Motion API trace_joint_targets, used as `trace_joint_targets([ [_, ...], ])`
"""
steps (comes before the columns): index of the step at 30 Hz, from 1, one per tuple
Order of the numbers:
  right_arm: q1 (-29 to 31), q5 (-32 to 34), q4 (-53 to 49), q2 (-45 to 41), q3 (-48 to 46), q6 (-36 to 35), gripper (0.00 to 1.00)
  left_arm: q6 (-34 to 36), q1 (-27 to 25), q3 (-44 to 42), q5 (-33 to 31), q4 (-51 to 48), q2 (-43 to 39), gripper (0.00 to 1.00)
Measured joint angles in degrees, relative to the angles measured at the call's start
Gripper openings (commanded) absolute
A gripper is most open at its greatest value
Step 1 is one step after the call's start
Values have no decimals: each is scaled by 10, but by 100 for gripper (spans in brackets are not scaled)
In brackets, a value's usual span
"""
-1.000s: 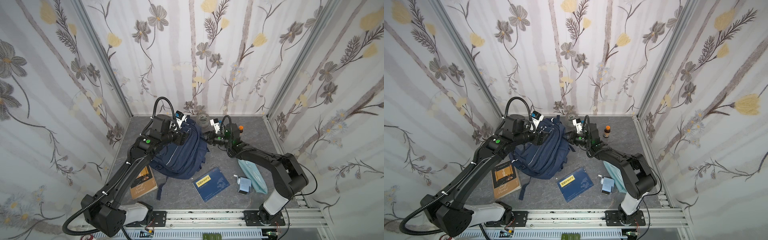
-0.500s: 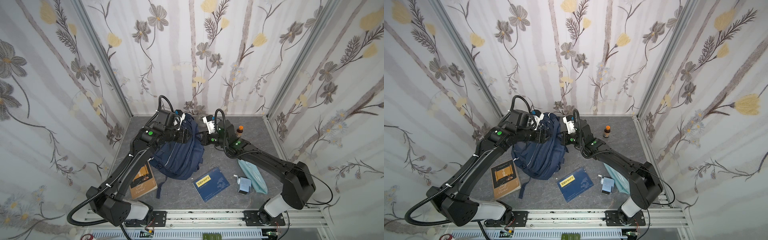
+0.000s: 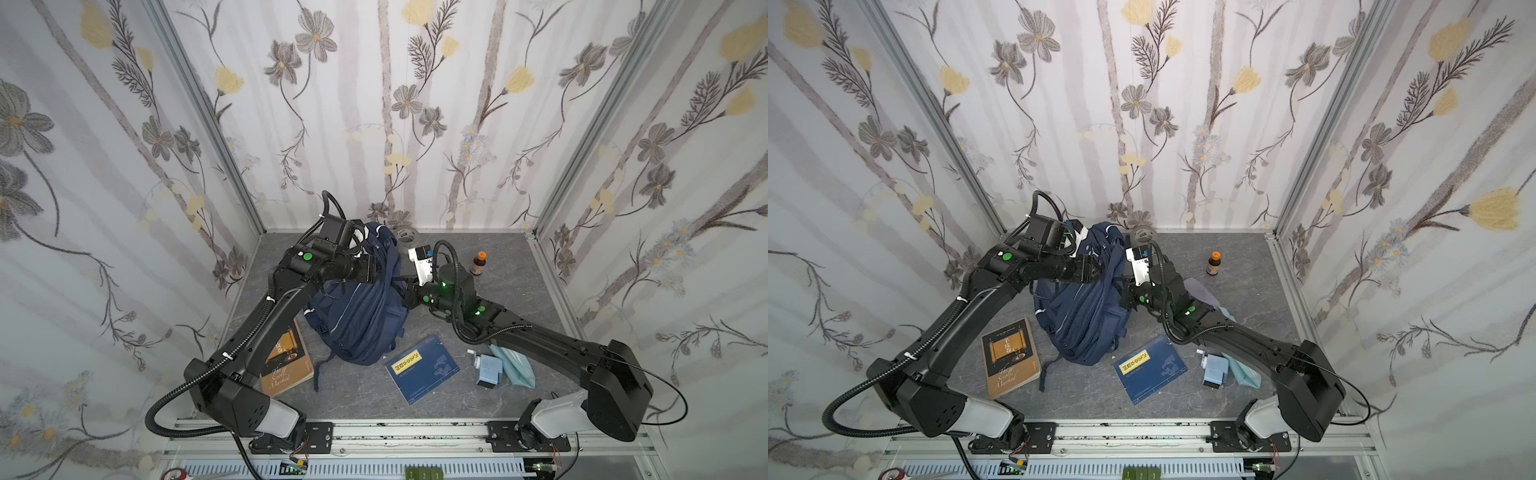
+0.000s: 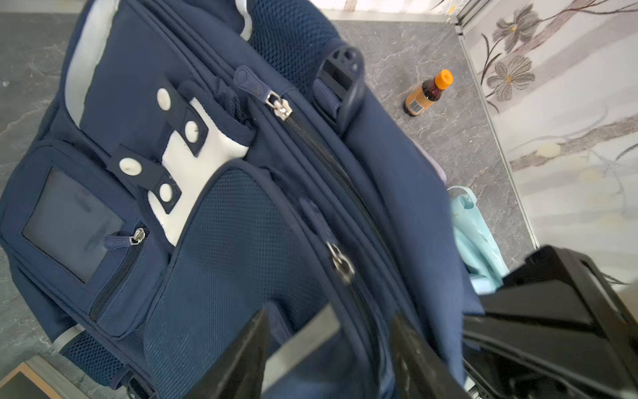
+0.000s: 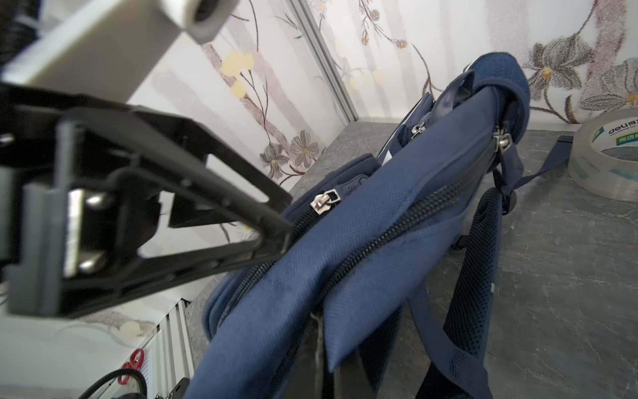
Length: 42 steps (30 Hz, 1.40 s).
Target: Pack the student bag
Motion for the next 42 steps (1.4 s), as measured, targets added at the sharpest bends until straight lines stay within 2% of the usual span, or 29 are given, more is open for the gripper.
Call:
trace_joint_targets([
  [5, 3, 14, 15, -8, -24, -16, 0, 0, 0, -5, 7, -5, 9, 26],
  [8, 17, 33, 18, -12, -36, -24, 0, 1, -1, -11, 7, -8, 12, 0],
  [15, 26, 51, 33, -33, -65, -48, 3, 14, -1, -36, -19, -5, -20, 0],
  [23, 46, 79, 58, -84, -101, -128, 0, 66, 10, -149, -46, 93, -147, 0],
  [26, 64, 109, 68, -96, -106, -171, 0, 76, 16, -160, -45, 115, -158, 0],
  [31, 65, 122, 90, -95, -106, -206, 0, 85, 20, -165, -47, 146, -156, 0],
  [32, 65, 121, 97, -92, -106, -208, 0, 85, 21, -165, -48, 149, -155, 2],
  [33, 65, 121, 100, -89, -104, -207, 0, 85, 23, -163, -48, 150, -152, 27],
  [34, 65, 122, 100, -84, -99, -202, 0, 88, 24, -159, -47, 151, -148, 58],
  [35, 65, 122, 101, -77, -93, -194, 0, 90, 24, -155, -48, 153, -145, 70],
  [36, 65, 122, 101, -71, -88, -188, 0, 90, 24, -149, -49, 155, -143, 74],
  [42, 65, 132, 105, -26, -50, -134, 0, 74, 27, -103, -18, 157, -132, 74],
])
